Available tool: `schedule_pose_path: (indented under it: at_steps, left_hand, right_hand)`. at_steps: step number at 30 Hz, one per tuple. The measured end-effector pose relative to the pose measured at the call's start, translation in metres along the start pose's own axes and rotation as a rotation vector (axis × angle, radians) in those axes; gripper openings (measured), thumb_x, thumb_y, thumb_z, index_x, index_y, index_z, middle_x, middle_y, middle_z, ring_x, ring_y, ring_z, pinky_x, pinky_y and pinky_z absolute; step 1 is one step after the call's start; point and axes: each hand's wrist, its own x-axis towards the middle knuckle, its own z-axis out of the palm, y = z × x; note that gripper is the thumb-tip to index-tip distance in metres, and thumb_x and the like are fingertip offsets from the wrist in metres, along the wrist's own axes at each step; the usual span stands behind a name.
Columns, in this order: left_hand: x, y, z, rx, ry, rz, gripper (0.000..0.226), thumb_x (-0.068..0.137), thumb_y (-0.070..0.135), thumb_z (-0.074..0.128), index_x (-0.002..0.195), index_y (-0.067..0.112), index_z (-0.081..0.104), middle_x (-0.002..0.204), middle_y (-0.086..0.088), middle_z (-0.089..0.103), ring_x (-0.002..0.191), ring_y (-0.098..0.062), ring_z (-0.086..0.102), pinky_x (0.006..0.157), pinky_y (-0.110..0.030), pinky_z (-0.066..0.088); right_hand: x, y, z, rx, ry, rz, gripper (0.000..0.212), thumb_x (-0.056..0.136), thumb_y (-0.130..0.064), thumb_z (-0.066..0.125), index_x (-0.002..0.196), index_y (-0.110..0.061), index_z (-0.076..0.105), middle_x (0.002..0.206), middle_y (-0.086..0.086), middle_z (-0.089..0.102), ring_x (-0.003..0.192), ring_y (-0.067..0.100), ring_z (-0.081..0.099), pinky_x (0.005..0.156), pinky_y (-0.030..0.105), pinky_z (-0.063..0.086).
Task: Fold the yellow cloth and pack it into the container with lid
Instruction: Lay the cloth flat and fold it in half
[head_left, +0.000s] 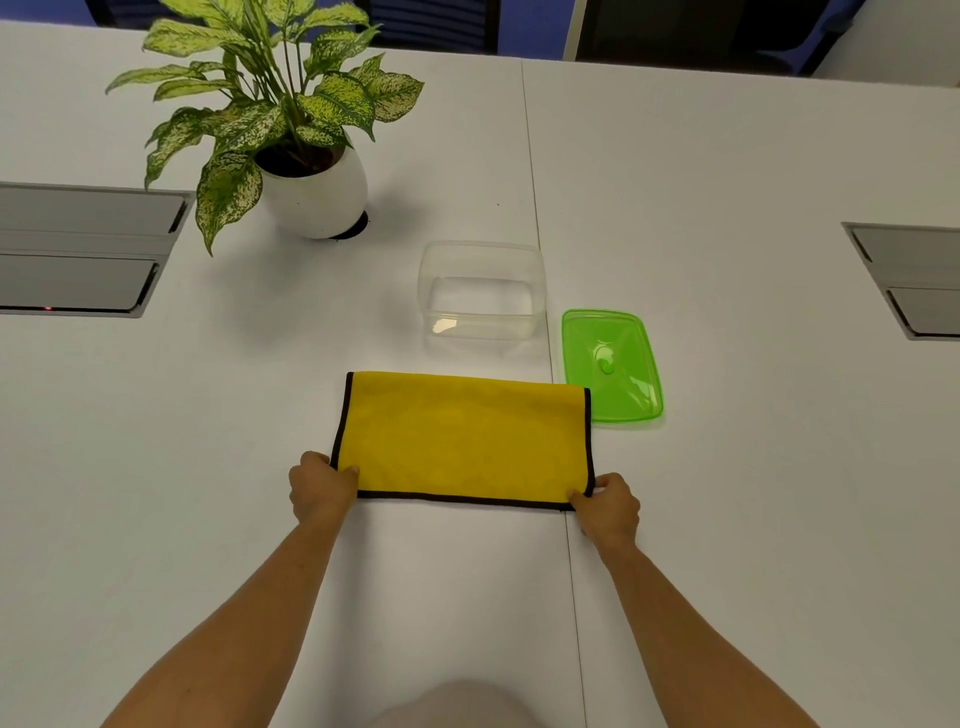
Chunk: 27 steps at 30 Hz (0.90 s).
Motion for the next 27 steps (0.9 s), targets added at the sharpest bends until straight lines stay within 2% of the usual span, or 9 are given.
schedule_pose_path:
  at_steps: [3,6,8,10,13,15,20,23,27]
  left_hand:
    - [0.003,-0.002,-0.002,-0.009,-0.038,-0.013,0.038,0.081,0.020,0.075,0.107,-0.003,0.059,0.107,-0.024,0.063,0.094,-0.039,0.061,0.076,-0.043,0.051]
    - [0.006,-0.003,-0.003,-0.064,-0.120,0.003,0.031,0.084,0.025,0.071,0.103,0.003,0.059,0.100,-0.017,0.062,0.094,-0.034,0.058,0.077,-0.040,0.047]
    - [0.006,-0.004,-0.004,-0.123,-0.180,0.008,0.021,0.085,0.027,0.070,0.087,0.013,0.055,0.087,-0.009,0.057,0.089,-0.030,0.054,0.075,-0.037,0.043]
    - [0.007,-0.006,-0.005,-0.176,-0.225,0.004,0.025,0.084,0.028,0.070,0.073,0.016,0.052,0.074,-0.007,0.053,0.079,-0.027,0.052,0.070,-0.035,0.042]
    - [0.008,-0.010,-0.012,-0.274,-0.280,-0.047,0.022,0.085,0.026,0.069,0.082,0.005,0.062,0.079,-0.016,0.061,0.070,-0.027,0.055,0.065,-0.034,0.045]
    - [0.010,-0.014,-0.017,-0.366,-0.301,-0.067,0.019,0.087,0.024,0.067,0.087,0.005,0.066,0.084,-0.015,0.063,0.071,-0.026,0.056,0.069,-0.035,0.049]
    - [0.012,-0.032,-0.029,-0.462,-0.353,0.005,0.021,0.089,0.020,0.066,0.102,0.003,0.068,0.093,-0.013,0.068,0.085,-0.026,0.062,0.087,-0.040,0.051]
    - [0.010,-0.034,-0.031,-0.523,-0.323,0.009,0.018,0.089,0.018,0.066,0.101,0.005,0.068,0.092,-0.011,0.068,0.082,-0.023,0.062,0.085,-0.038,0.050]
    - [0.010,-0.029,-0.032,-0.592,-0.300,-0.032,0.011,0.089,0.016,0.067,0.087,0.005,0.070,0.085,-0.014,0.069,0.075,-0.026,0.063,0.076,-0.036,0.054]
  right_hand:
    - [0.001,-0.003,0.001,0.099,-0.035,0.040,0.039,0.079,-0.019,0.076,0.108,-0.003,0.056,0.106,0.016,0.064,0.086,0.025,0.056,0.073,0.032,0.047]
    - [-0.001,-0.005,0.002,0.201,-0.064,0.029,0.038,0.081,-0.015,0.073,0.112,-0.006,0.053,0.104,0.013,0.061,0.090,0.026,0.059,0.076,0.033,0.049]
    - [-0.004,-0.005,0.002,0.268,-0.057,0.003,0.036,0.084,-0.013,0.071,0.112,-0.009,0.049,0.102,0.013,0.062,0.091,0.031,0.064,0.075,0.035,0.052]
    - [-0.006,-0.005,0.001,0.301,-0.053,-0.046,0.031,0.086,-0.014,0.069,0.108,-0.012,0.048,0.096,0.014,0.066,0.083,0.031,0.066,0.068,0.035,0.053]
    - [-0.005,-0.002,-0.002,0.330,-0.115,-0.073,0.019,0.089,-0.020,0.066,0.100,-0.007,0.056,0.083,0.016,0.068,0.058,0.019,0.064,0.051,0.030,0.052]
    - [-0.002,0.001,-0.004,0.321,-0.131,-0.046,0.020,0.091,-0.024,0.063,0.088,-0.005,0.063,0.073,0.015,0.069,0.051,0.014,0.063,0.053,0.030,0.054]
    - [0.003,0.007,-0.013,0.463,-0.241,-0.007,0.023,0.092,-0.019,0.062,0.082,-0.001,0.071,0.079,0.009,0.073,0.068,0.015,0.070,0.069,0.029,0.054]
    - [0.002,0.009,-0.021,0.522,-0.310,-0.003,0.024,0.093,-0.015,0.058,0.096,0.005,0.071,0.087,0.007,0.073,0.073,0.011,0.071,0.063,0.016,0.054]
    - [0.000,0.002,-0.028,0.638,-0.299,0.029,0.018,0.090,-0.014,0.063,0.092,0.001,0.072,0.092,0.012,0.073,0.073,0.019,0.073,0.059,0.021,0.058]
